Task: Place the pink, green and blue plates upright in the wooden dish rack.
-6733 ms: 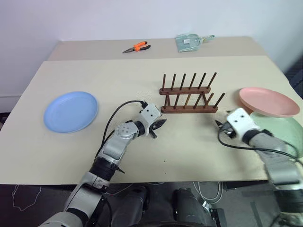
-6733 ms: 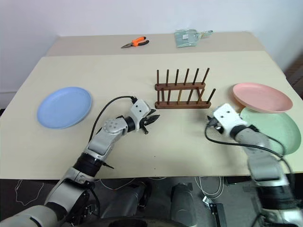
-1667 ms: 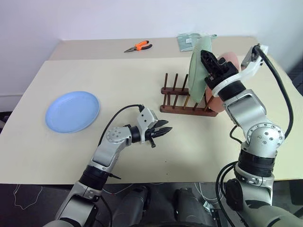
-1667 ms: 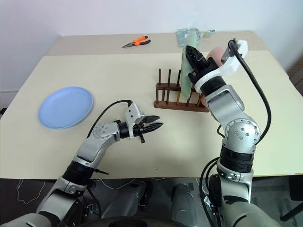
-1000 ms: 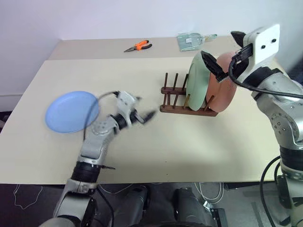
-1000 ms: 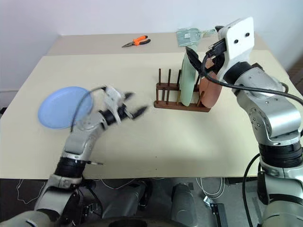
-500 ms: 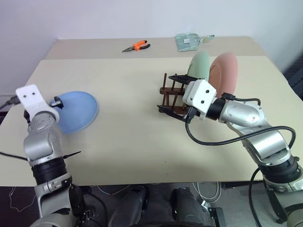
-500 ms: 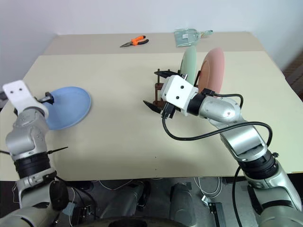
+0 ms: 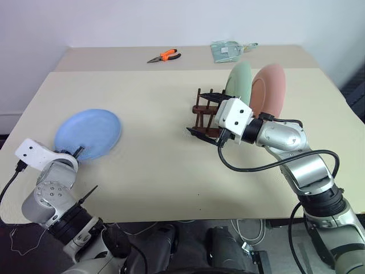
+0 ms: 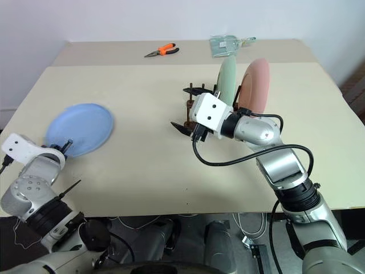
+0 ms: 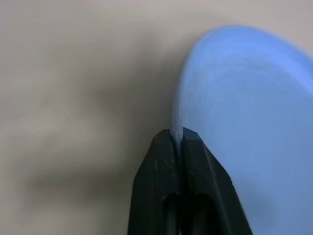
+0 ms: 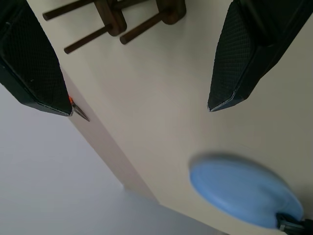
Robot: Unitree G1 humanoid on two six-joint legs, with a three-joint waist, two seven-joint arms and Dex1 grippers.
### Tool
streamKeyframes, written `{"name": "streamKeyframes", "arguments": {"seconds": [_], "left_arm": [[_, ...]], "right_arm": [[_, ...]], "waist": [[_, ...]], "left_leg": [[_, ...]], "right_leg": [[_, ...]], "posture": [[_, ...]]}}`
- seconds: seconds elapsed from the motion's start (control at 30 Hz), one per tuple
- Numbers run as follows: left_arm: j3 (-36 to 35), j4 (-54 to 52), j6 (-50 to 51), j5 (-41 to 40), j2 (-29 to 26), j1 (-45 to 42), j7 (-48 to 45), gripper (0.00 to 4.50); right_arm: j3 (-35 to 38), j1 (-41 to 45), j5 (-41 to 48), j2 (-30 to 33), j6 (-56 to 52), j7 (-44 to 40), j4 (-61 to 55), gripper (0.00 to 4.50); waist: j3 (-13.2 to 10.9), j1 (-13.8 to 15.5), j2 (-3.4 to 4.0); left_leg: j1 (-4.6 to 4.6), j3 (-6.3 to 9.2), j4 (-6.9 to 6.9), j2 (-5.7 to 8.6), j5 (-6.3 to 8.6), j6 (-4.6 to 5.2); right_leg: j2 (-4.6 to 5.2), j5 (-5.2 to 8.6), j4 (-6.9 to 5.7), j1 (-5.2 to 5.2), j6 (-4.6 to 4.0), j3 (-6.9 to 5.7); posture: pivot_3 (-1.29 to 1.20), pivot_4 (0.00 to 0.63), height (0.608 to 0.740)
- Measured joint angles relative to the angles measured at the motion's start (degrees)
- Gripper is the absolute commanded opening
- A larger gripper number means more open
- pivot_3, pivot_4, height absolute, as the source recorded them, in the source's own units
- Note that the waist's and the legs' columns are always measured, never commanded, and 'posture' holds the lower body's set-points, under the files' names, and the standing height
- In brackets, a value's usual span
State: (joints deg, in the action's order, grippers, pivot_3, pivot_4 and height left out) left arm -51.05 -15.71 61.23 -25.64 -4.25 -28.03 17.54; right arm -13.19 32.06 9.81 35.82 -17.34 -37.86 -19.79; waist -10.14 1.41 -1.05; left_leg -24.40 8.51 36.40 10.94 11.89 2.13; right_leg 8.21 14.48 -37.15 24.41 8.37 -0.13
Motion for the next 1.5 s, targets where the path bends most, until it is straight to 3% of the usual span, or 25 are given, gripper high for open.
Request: {"name": "streamKeyframes", "arguments": {"seconds": [0.13, 0.33, 0.53, 0.63, 0.87, 0.97, 1.03, 1.1, 1.23, 1.5], "left_arm": [[9.8, 0.3, -5.1, -0.6, -3.5, -1.2, -8.3, 0.04], [24.7, -0.2, -10.9, -0.2, -11.5, -9.9, -17.4, 0.04], [33.3, -0.7, -9.4, -0.8, -13.7, -12.7, -22.1, 0.04], [35.0, -2.5, -8.0, -1.7, -13.4, -13.5, -22.4, 0.0], [34.6, -3.1, -6.2, -3.5, -11.6, -13.7, -20.9, 0.0], [34.6, -3.6, -6.0, -3.8, -11.6, -13.7, -20.9, 0.0], [34.6, -3.6, -6.0, -3.8, -11.7, -13.7, -21.0, 0.0], [34.6, -3.5, -6.0, -3.8, -12.0, -13.7, -21.1, 0.0], [34.5, -2.6, -6.9, -3.6, -13.1, -13.7, -21.5, 0.0], [35.0, -0.4, -8.4, -3.3, -13.9, -13.7, -22.5, 0.0]], "right_arm": [[0.4, 0.6, -1.8, -0.1, -0.3, 0.0, -0.6, 4.5], [-6.6, 4.6, -11.0, -3.7, 1.9, 0.4, -1.2, 4.5], [-12.7, 12.1, -25.4, -7.6, 8.9, 6.2, 11.5, 4.5], [-14.9, 13.5, -30.4, -9.1, 13.0, 8.4, 17.6, 3.67], [-15.2, 13.5, -34.3, -10.1, 17.7, 8.1, 21.2, 0.05], [-14.9, 13.1, -35.2, -10.4, 18.1, 8.2, 21.1, 0.05], [-14.2, 12.7, -34.9, -10.5, 18.1, 7.9, 20.9, 0.6], [-12.5, 12.1, -33.9, -10.4, 17.9, 7.0, 19.9, 1.32], [-8.7, 9.8, -30.3, -8.9, 19.0, 4.1, 14.9, 3.35], [-8.9, 6.2, -30.6, -5.8, 19.8, -0.6, 10.8, 3.35]], "waist": [[0.0, 0.8, -0.08], [-0.1, 0.4, -0.13], [-0.1, -0.7, -0.15], [-0.1, -0.9, -0.15], [-0.1, -1.0, -0.15], [-0.1, -1.0, -0.15], [-0.1, -1.0, -0.15], [-0.1, -0.9, -0.15], [-0.1, -0.8, -0.15], [-0.1, -1.0, -0.15]], "left_leg": [[-0.02, -0.01, -0.01, 0.0, -0.01, -0.02], [0.01, -0.16, -0.14, -0.02, -0.2, -0.33], [0.01, -0.14, -0.16, -0.08, -0.29, -0.45], [0.01, -0.13, -0.21, -0.15, -0.31, -0.48], [0.01, -0.13, -0.26, -0.51, -0.44, -0.71], [0.02, -0.13, -0.26, -0.54, -0.46, -0.78], [0.02, -0.13, -0.25, -0.54, -0.46, -0.8], [0.02, -0.14, -0.26, -0.54, -0.46, -0.8], [0.01, -0.14, -0.27, -0.54, -0.45, -0.81], [0.02, -0.15, -0.27, -0.56, -0.44, -0.83]], "right_leg": [[-0.02, -0.03, 0.01, 0.04, -0.04, 0.01], [0.0, -0.04, 0.01, 0.08, -0.07, 0.13], [-0.1, -0.09, -0.01, 0.11, -0.14, 0.13], [-0.18, -0.09, -0.02, 0.15, -0.15, 0.17], [-0.57, -0.28, 0.01, 0.23, -0.46, 0.19], [-0.61, -0.32, -0.01, 0.24, -0.52, 0.19], [-0.62, -0.33, -0.01, 0.24, -0.54, 0.19], [-0.62, -0.33, 0.0, 0.24, -0.54, 0.18], [-0.61, -0.33, 0.01, 0.24, -0.54, 0.19], [-0.61, -0.33, -0.01, 0.26, -0.54, 0.19]], "posture": [[0.0, 0.15, 0.719], [0.0, 0.15, 0.719], [0.0, 0.15, 0.719], [0.0, 0.15, 0.719], [0.0, 0.15, 0.719], [0.0, 0.15, 0.719], [0.0, 0.15, 0.719], [0.0, 0.15, 0.719], [0.0, 0.15, 0.719], [0.0, 0.15, 0.719]]}}
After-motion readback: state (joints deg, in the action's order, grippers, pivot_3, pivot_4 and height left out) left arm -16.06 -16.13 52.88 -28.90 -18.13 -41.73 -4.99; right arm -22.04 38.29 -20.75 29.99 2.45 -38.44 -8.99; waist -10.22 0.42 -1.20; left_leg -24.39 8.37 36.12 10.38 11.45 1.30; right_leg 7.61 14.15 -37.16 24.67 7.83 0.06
